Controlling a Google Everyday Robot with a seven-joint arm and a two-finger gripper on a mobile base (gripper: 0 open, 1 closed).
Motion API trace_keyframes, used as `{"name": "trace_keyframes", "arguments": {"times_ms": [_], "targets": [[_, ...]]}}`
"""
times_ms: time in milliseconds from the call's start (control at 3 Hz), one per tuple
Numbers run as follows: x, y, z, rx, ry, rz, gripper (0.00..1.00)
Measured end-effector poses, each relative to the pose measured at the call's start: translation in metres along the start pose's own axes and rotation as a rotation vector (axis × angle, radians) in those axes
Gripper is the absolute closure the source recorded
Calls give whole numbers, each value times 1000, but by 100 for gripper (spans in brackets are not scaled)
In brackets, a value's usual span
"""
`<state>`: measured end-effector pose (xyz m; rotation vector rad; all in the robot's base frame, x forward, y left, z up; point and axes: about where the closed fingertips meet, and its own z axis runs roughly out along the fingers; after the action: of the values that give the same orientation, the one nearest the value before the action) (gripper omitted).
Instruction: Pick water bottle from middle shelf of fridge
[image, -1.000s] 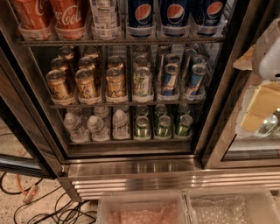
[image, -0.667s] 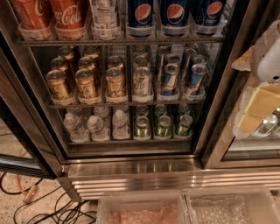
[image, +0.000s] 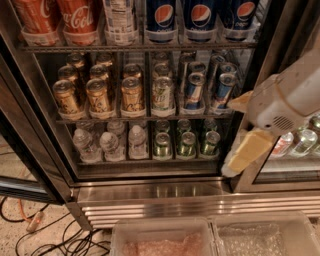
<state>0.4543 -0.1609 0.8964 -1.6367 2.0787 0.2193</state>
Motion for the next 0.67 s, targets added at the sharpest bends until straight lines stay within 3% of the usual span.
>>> {"name": "trace_keyframes", "arguments": {"times_ms": [333,667], "targets": [[-26,15,58,-117,-119,-49,0],[-28,16,62,-128,-131,-52,0]]}}
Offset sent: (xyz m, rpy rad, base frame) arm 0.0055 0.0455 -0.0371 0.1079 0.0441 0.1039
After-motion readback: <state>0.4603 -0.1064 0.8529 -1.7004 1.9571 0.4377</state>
